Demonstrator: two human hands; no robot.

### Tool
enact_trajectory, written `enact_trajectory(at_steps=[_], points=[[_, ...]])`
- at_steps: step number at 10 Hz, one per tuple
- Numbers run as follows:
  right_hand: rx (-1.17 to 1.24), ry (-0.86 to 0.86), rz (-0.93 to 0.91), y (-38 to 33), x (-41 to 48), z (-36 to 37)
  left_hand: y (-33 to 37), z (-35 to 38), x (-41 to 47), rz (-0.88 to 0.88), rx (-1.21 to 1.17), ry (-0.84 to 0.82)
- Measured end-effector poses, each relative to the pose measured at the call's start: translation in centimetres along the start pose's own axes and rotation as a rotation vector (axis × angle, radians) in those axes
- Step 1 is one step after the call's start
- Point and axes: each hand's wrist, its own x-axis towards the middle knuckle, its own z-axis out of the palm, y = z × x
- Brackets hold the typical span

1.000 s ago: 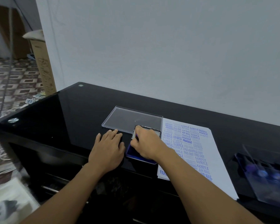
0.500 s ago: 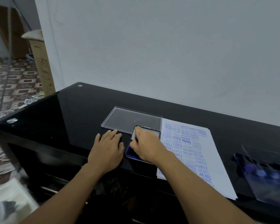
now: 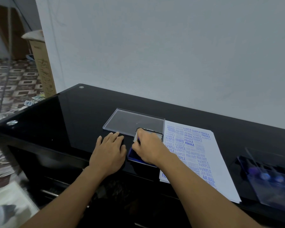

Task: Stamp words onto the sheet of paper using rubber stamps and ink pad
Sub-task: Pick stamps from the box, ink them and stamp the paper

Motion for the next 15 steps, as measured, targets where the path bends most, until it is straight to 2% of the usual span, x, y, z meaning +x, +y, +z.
enact_trajectory(at_steps=[15], points=[[-0.034, 0.014, -0.016, 0.09, 0.05, -0.06, 0.09, -0.22, 0.0, 0.001, -0.009, -0.001]])
